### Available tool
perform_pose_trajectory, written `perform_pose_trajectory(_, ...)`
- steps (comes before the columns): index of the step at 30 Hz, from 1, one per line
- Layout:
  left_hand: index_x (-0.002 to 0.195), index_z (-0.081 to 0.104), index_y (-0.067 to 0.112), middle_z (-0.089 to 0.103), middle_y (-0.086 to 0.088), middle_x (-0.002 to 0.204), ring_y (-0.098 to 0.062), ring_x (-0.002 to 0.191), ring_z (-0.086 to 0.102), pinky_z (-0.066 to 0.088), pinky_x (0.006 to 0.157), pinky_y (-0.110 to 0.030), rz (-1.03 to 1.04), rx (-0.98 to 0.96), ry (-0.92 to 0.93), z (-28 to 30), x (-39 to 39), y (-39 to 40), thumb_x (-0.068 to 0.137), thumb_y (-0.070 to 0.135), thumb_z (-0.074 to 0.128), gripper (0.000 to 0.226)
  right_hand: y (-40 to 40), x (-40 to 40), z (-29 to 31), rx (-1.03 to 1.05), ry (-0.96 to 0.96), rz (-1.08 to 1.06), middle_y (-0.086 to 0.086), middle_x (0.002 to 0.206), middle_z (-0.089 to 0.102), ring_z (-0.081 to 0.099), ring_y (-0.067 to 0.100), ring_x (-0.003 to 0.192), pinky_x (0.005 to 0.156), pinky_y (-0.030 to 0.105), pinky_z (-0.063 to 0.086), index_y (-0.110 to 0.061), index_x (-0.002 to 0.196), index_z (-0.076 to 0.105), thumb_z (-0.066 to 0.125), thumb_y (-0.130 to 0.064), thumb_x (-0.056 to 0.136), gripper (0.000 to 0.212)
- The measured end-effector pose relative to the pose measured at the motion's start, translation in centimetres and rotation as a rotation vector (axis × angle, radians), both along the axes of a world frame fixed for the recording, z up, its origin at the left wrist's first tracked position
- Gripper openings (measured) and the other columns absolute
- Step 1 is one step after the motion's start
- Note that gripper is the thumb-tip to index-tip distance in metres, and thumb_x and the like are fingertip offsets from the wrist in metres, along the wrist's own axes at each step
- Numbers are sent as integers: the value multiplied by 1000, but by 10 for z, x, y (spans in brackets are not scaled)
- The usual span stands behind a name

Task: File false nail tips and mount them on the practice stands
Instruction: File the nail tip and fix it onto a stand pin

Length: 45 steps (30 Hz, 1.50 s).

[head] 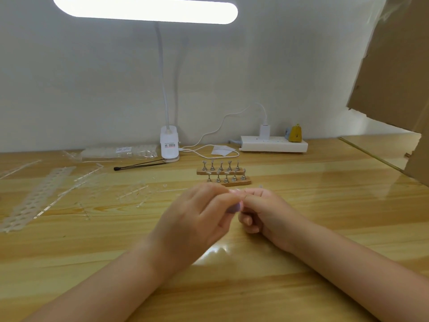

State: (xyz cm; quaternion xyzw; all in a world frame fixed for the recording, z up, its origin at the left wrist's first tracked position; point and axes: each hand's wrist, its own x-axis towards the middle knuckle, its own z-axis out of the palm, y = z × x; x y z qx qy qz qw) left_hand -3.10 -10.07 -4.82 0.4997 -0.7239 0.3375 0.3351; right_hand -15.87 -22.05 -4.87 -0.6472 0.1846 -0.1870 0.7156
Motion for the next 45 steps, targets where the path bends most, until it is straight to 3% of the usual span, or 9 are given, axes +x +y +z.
perform_pose_trajectory(6,91,72,3,68,-10,84,-24,73,65,56,67,-37,151,4,-51,2,13,1,83,4,69,9,-4,2,2,69,47,-73,-3,57,35,39,6,44,39,18,26,-10,74,58,59,-23,93,22)
perform_pose_trajectory(12,98,60,13,65,-5,87,-20,77,60,50,78,-29,21,-72,-179,-2,-5,-1,84,5,68,18,-3,2,0,-4,45,-5,-2,55,38,37,5,43,38,17,26,-5,84,55,56,-22,94,20)
perform_pose_trajectory(17,84,73,5,65,-9,75,-24,65,62,54,59,-38,157,-37,-105,4,14,3,78,2,74,7,-4,3,1,24,65,-53,-5,56,36,39,6,44,38,18,26,-13,69,54,57,-19,94,26)
perform_pose_trajectory(22,96,56,14,66,-5,78,-21,68,59,51,69,-31,46,-64,-189,-1,-6,0,82,4,68,21,-2,2,2,-13,43,18,-5,54,41,38,5,44,38,17,25,-14,68,52,53,-17,96,28)
perform_pose_trajectory(27,80,71,4,60,-9,71,-25,61,58,52,56,-39,203,-38,-67,7,14,4,75,-1,73,7,-4,0,3,32,37,33,-6,56,35,39,7,48,42,18,23,-17,63,50,54,-23,94,32)
perform_pose_trajectory(32,99,62,11,66,-7,84,-19,75,62,51,75,-28,-23,27,-46,5,-10,3,87,8,63,13,-2,-2,2,-28,-23,111,-6,56,45,40,5,48,41,16,28,-19,64,58,58,-19,90,26)
perform_pose_trajectory(37,93,71,0,66,-10,83,-24,71,64,55,62,-38,114,124,97,6,6,6,85,7,61,14,-3,-2,2,24,-23,90,-5,56,41,42,8,49,42,17,29,-18,62,57,57,-31,85,26)
perform_pose_trajectory(42,110,63,0,64,-8,101,-17,89,64,53,79,-28,-89,131,306,1,-4,2,87,7,64,24,-4,-2,-1,-4,-33,78,-5,59,42,43,7,51,44,18,29,-18,68,62,55,-30,89,24)
perform_pose_trajectory(45,108,64,1,64,-7,102,-16,92,63,52,82,-27,-66,172,332,-4,0,2,90,11,61,21,-4,-1,0,40,-38,72,-5,59,42,42,7,51,43,18,30,-22,65,66,57,-33,85,24)
